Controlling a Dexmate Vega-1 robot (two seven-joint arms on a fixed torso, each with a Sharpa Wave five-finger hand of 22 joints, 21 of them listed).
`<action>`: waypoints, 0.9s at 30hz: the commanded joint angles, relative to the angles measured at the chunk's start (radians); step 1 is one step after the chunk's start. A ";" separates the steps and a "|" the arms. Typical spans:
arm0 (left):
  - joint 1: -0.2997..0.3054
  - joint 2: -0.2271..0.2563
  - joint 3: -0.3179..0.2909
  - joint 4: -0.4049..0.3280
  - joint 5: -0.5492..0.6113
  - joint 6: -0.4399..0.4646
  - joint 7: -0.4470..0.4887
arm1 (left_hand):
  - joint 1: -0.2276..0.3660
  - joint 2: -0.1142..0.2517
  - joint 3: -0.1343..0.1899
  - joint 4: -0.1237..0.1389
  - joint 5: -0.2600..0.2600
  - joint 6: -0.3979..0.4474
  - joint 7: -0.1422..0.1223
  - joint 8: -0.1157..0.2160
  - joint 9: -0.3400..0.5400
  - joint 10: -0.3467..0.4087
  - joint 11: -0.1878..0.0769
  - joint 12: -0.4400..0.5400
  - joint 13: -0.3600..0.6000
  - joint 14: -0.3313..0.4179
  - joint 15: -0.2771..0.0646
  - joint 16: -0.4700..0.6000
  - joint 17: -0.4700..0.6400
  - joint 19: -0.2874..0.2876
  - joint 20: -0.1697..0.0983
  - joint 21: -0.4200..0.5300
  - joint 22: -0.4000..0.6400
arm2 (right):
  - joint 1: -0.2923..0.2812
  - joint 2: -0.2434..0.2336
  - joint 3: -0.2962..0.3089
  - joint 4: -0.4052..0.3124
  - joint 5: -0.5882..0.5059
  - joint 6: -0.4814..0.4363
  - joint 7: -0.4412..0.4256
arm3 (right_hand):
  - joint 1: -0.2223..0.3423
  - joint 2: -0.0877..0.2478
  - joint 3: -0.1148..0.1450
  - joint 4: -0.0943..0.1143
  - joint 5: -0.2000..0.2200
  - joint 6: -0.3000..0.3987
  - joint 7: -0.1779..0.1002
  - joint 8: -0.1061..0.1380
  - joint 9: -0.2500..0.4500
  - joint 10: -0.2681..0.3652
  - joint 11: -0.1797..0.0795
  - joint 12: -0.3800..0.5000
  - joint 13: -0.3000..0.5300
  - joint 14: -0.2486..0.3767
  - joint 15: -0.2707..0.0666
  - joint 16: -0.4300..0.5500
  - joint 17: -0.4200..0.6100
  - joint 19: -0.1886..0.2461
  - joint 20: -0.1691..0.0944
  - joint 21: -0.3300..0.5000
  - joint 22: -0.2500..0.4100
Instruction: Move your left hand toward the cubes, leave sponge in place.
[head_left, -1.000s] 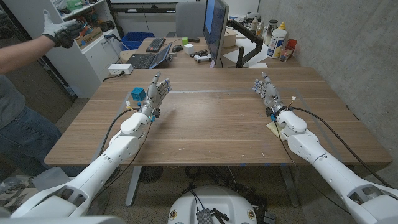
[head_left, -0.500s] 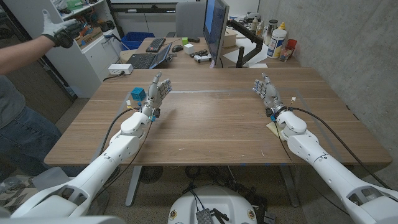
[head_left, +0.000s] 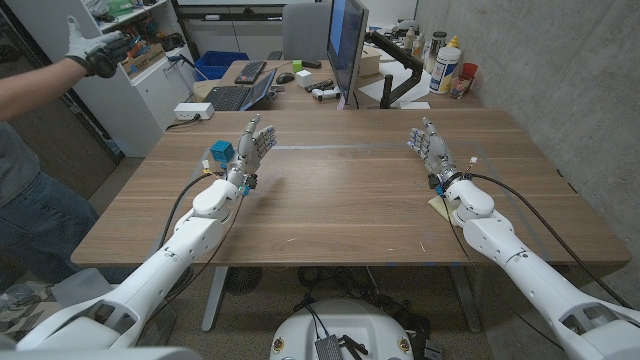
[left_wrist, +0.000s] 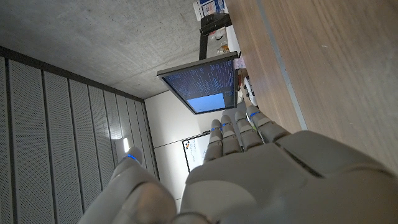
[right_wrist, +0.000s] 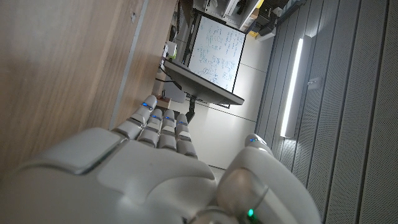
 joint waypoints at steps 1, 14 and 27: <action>0.032 0.036 -0.010 -0.047 0.020 0.008 0.028 | 0.008 -0.001 0.000 -0.009 0.005 0.010 0.003 0.007 0.003 0.006 0.000 0.009 0.002 0.010 -0.002 0.007 0.005 0.003 -0.039 0.004 0.004 | -0.012 -0.004 0.002 -0.013 -0.005 0.000 -0.007 | 0.006 0.010 -0.004 0.000 0.006 0.012 0.020 0.004 0.005 0.009 -0.003 0.000 0.004 0.006 0.000 0.002 0.003 0.001 -0.003 -0.004 0.005; 0.057 0.076 -0.019 -0.089 0.048 0.007 0.053 | 0.018 0.002 -0.002 -0.016 0.012 0.017 0.002 0.008 0.003 0.010 -0.002 0.009 0.002 0.018 -0.002 0.008 0.005 0.003 -0.030 0.004 0.004 | -0.011 -0.006 -0.002 -0.022 -0.013 0.001 -0.019 | 0.006 0.012 -0.008 -0.001 0.007 0.014 0.019 0.003 0.005 0.009 -0.003 -0.001 0.004 0.005 0.000 0.001 0.003 0.000 -0.002 -0.010 0.005; 0.093 0.136 -0.042 -0.139 0.072 0.013 0.081 | 0.031 0.006 -0.002 -0.025 0.019 0.020 -0.001 0.009 0.004 0.009 -0.001 0.007 0.003 0.018 -0.001 0.007 0.005 -0.001 -0.017 0.003 0.004 | 0.001 -0.004 -0.006 -0.014 -0.015 0.006 -0.015 | 0.006 0.014 -0.012 -0.003 0.009 0.016 0.019 0.002 0.005 0.010 -0.004 -0.002 0.004 0.010 0.001 0.001 0.003 0.002 -0.002 -0.014 0.005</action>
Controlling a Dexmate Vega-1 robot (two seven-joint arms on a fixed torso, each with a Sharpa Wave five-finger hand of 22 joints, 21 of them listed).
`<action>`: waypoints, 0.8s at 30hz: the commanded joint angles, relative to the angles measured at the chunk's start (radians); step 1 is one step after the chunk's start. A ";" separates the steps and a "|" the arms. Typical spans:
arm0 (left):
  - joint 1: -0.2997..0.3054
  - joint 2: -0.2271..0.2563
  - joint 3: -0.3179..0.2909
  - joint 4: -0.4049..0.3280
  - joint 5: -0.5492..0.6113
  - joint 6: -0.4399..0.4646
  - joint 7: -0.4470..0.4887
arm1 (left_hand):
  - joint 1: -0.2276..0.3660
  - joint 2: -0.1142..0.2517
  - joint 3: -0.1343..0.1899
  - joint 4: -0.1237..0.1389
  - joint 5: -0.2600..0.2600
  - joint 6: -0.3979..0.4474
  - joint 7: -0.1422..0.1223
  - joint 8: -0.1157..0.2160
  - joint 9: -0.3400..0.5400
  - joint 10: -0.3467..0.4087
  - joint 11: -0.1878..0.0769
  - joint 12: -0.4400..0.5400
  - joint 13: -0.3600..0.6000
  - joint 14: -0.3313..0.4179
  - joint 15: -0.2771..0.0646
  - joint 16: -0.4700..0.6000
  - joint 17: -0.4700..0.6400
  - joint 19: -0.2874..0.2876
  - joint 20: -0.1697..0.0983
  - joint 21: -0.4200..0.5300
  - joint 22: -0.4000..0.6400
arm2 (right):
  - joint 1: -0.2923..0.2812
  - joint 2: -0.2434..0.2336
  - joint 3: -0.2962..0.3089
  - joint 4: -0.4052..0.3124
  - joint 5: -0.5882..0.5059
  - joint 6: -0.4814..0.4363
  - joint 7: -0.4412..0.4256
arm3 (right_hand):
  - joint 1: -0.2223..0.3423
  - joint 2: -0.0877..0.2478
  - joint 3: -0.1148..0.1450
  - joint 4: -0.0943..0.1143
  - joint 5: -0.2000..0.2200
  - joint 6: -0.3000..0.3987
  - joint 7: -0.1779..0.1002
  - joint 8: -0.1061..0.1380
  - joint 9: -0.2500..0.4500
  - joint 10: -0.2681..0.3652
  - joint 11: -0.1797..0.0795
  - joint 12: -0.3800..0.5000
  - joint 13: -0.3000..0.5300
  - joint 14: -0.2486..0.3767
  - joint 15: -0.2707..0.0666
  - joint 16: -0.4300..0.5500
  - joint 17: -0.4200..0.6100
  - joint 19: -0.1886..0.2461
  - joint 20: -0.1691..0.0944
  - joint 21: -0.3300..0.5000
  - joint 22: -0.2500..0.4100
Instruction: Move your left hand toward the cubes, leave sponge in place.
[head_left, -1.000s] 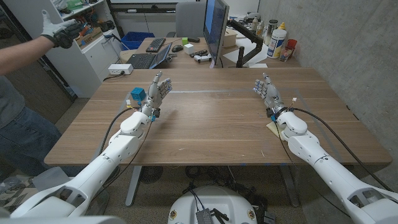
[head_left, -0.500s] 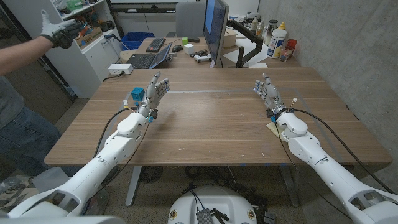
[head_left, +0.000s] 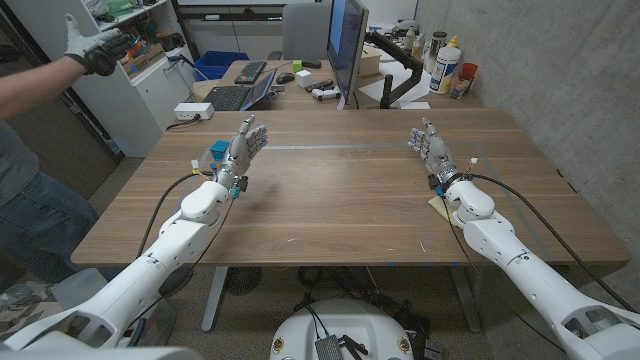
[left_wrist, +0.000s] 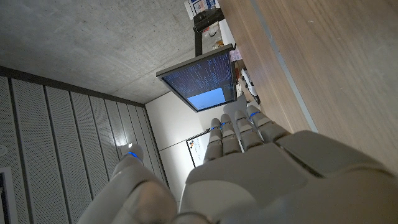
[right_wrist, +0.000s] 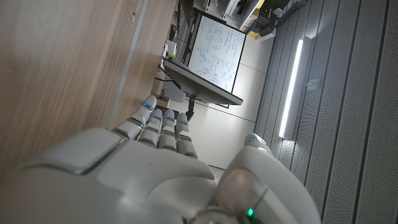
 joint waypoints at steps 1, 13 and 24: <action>0.031 0.054 -0.018 -0.045 0.025 0.009 0.026 | 0.015 0.000 0.003 -0.008 0.007 0.009 -0.001 0.009 0.004 0.006 0.002 0.004 0.003 0.011 -0.001 0.003 0.005 -0.001 -0.017 0.003 0.004 | 0.011 0.002 -0.005 0.006 -0.004 0.006 0.001 | 0.001 0.009 -0.006 0.004 0.009 0.009 0.011 0.002 0.005 0.010 -0.004 -0.002 0.004 0.010 0.000 0.002 0.003 0.002 -0.002 -0.006 0.005; 0.065 0.106 -0.042 -0.080 0.039 0.025 0.051 | 0.035 0.005 0.006 -0.020 0.016 0.011 -0.013 0.009 0.005 0.008 -0.003 0.004 0.003 0.013 0.000 0.003 0.005 -0.003 -0.010 0.002 0.004 | 0.014 -0.002 -0.011 -0.001 -0.012 -0.002 -0.004 | 0.001 0.011 -0.009 0.003 0.010 0.013 0.010 0.002 0.005 0.011 -0.003 -0.003 0.004 0.012 0.002 0.001 0.004 0.004 -0.001 -0.010 0.005; 0.078 0.159 -0.052 -0.122 0.078 0.067 0.086 | 0.078 0.023 0.021 -0.044 0.028 0.006 -0.029 0.006 0.005 -0.001 -0.017 0.000 0.004 0.009 -0.008 0.001 0.005 -0.007 0.007 0.002 0.004 | 0.011 -0.004 -0.014 -0.009 -0.016 -0.005 -0.013 | 0.000 0.014 -0.014 0.001 0.012 0.037 0.012 0.008 0.006 0.013 -0.004 -0.003 0.004 0.013 0.001 0.001 0.004 0.003 0.000 -0.016 0.006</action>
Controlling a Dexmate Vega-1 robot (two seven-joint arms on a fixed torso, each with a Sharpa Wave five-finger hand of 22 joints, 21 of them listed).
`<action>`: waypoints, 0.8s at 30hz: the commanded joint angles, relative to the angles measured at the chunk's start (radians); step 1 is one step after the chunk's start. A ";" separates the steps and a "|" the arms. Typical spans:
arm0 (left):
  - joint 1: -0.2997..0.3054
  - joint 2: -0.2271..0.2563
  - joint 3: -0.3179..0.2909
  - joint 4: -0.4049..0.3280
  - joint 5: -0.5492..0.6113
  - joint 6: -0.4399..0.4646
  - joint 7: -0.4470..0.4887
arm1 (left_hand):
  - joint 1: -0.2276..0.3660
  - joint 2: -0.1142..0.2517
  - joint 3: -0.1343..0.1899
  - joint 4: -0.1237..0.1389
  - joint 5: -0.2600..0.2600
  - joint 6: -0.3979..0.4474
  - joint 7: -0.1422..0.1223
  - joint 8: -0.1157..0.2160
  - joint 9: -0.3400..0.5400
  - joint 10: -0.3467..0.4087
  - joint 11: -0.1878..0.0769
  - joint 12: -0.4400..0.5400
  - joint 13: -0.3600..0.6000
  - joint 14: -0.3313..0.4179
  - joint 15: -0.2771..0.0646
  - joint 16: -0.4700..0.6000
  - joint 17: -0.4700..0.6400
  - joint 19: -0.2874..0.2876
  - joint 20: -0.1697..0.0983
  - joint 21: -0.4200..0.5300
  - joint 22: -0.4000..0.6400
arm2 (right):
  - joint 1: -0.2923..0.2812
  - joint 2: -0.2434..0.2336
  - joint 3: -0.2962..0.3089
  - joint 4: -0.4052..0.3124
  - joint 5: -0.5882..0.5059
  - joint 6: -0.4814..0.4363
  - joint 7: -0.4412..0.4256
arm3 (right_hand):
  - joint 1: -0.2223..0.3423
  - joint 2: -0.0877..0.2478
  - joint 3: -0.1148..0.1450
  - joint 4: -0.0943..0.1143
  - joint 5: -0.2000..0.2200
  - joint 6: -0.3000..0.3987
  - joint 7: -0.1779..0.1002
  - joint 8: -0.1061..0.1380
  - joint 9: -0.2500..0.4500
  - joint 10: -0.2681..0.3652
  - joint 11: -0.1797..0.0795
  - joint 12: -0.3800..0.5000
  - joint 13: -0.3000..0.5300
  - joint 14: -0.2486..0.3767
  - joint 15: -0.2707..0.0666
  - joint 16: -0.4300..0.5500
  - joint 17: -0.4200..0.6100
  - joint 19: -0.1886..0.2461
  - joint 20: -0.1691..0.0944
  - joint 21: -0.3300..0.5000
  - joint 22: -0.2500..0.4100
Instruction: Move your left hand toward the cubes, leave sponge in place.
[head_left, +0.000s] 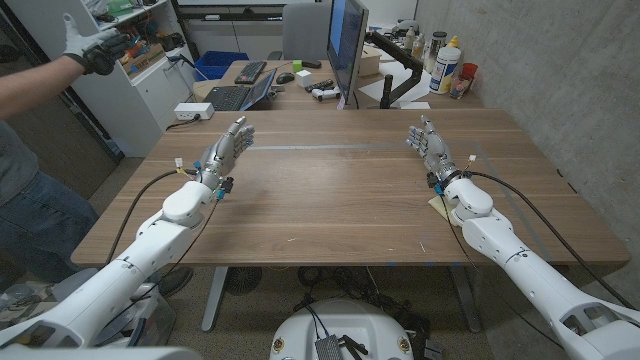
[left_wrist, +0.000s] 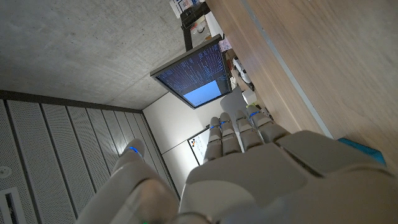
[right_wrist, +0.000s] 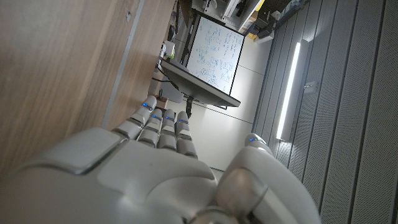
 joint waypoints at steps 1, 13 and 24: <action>0.019 0.062 -0.014 -0.049 0.039 0.046 0.038 | 0.044 0.012 0.017 -0.024 0.012 0.002 -0.013 0.006 0.006 -0.001 -0.026 0.000 0.004 0.005 -0.009 0.000 0.005 -0.003 0.015 0.003 0.005 | -0.001 -0.004 -0.004 -0.010 -0.004 -0.007 -0.006 | 0.006 0.009 -0.006 0.001 0.004 0.011 0.010 0.008 0.006 0.009 0.000 -0.003 0.004 0.014 0.001 0.001 0.004 0.003 0.000 -0.002 0.006; 0.032 0.127 -0.024 -0.104 0.089 0.107 0.081 | 0.118 0.025 0.038 -0.066 0.024 -0.003 -0.039 0.004 0.007 -0.011 -0.054 -0.002 0.006 0.004 0.018 0.000 0.006 0.002 0.122 0.007 0.007 | -0.006 -0.007 -0.004 -0.017 -0.004 -0.009 -0.016 | 0.006 0.011 -0.010 -0.001 0.005 0.009 0.007 0.004 0.006 0.010 0.000 -0.004 0.004 0.016 0.001 0.001 0.004 0.003 0.002 -0.007 0.006; 0.047 0.186 -0.039 -0.150 0.125 0.160 0.116 | 0.142 0.026 0.045 -0.078 0.026 -0.007 -0.061 0.003 0.008 -0.021 -0.057 -0.005 0.007 -0.001 0.035 -0.001 0.007 -0.003 0.139 0.006 0.008 | 0.003 0.001 -0.008 0.003 -0.003 -0.004 -0.009 | 0.006 0.012 -0.013 -0.002 0.006 0.009 0.005 0.003 0.006 0.010 0.001 -0.004 0.004 0.017 0.001 0.000 0.004 0.003 0.004 -0.010 0.006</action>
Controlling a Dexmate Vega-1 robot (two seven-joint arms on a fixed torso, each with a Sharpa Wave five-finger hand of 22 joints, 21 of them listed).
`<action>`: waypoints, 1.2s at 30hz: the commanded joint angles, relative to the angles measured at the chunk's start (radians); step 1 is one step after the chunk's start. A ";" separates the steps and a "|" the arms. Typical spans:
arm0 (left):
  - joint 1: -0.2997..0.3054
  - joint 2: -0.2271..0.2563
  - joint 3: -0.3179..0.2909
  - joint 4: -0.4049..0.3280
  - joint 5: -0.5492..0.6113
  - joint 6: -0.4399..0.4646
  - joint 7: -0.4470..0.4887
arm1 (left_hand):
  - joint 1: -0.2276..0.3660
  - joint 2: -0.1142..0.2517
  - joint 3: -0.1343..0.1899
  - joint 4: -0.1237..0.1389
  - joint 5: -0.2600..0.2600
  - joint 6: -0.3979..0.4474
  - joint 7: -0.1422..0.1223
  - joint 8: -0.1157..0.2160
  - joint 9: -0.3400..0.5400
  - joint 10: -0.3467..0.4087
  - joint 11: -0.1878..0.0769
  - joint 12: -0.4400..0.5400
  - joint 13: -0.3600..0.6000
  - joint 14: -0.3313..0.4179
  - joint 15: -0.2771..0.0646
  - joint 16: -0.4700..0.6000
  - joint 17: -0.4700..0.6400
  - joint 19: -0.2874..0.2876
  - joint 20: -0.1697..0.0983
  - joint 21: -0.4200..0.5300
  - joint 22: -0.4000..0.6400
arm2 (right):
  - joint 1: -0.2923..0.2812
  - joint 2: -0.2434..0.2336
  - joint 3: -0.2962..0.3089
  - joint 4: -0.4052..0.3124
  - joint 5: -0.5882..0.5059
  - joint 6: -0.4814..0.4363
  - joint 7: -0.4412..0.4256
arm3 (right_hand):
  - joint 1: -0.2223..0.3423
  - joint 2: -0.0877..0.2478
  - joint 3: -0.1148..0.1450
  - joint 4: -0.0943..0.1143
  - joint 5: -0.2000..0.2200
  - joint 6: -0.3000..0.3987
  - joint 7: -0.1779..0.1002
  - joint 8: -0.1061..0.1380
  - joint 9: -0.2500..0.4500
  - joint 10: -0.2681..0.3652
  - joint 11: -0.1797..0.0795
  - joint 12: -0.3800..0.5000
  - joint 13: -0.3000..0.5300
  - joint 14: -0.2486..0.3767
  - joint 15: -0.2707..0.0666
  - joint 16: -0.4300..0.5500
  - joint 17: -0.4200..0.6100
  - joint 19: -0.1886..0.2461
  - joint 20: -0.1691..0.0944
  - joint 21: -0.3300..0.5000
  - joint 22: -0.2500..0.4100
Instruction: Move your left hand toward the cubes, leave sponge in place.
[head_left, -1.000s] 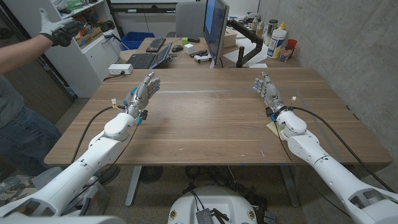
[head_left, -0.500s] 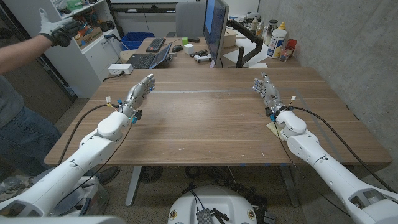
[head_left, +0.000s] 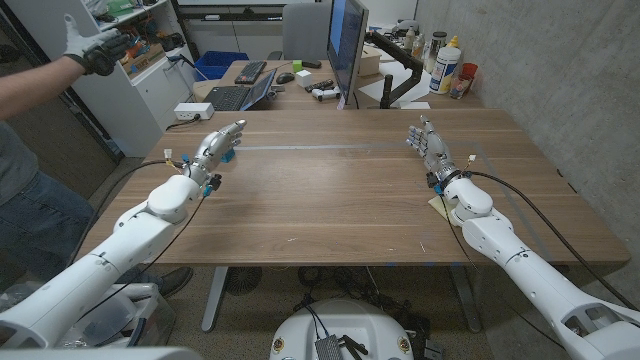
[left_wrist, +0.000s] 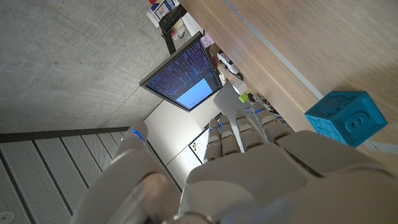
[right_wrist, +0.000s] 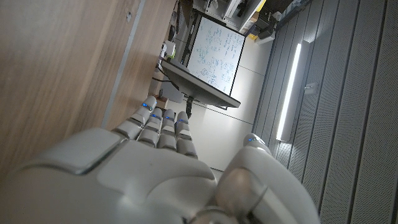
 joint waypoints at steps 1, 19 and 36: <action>0.016 0.063 -0.017 -0.048 0.040 0.056 0.039 | 0.016 0.004 0.004 -0.010 0.004 -0.001 -0.014 0.003 0.003 0.000 -0.004 -0.005 0.002 0.000 0.004 -0.001 0.002 0.001 0.005 0.002 0.003 | 0.008 0.008 -0.004 0.019 0.000 0.004 0.003 | 0.000 0.007 -0.009 0.002 0.006 0.010 0.005 0.003 0.001 0.010 0.001 -0.004 0.004 0.006 0.002 0.000 0.004 0.003 0.004 -0.004 0.001; 0.012 0.161 -0.019 -0.088 0.099 0.138 0.043 | 0.045 0.007 0.012 -0.021 0.007 -0.005 -0.033 0.003 0.004 -0.009 -0.005 -0.004 0.004 0.007 0.009 0.003 0.004 0.007 0.018 0.006 0.005 | 0.017 0.031 -0.001 0.041 -0.008 0.022 -0.009 | 0.000 0.009 -0.014 0.000 0.008 0.012 0.004 0.001 0.001 0.011 0.001 -0.005 0.004 0.007 0.002 -0.001 0.004 0.005 0.005 -0.010 0.001; 0.024 0.276 -0.038 -0.150 0.151 0.246 0.052 | 0.063 0.007 0.017 -0.025 0.009 -0.013 -0.034 0.001 0.005 -0.018 -0.003 -0.004 0.005 0.010 0.008 0.005 0.006 0.006 0.020 0.007 0.007 | 0.010 0.037 0.004 0.038 -0.010 0.032 -0.024 | 0.001 0.011 -0.020 -0.003 0.009 0.018 0.005 0.001 0.001 0.017 0.002 -0.004 0.004 0.011 -0.002 0.000 0.004 0.007 0.005 -0.015 0.002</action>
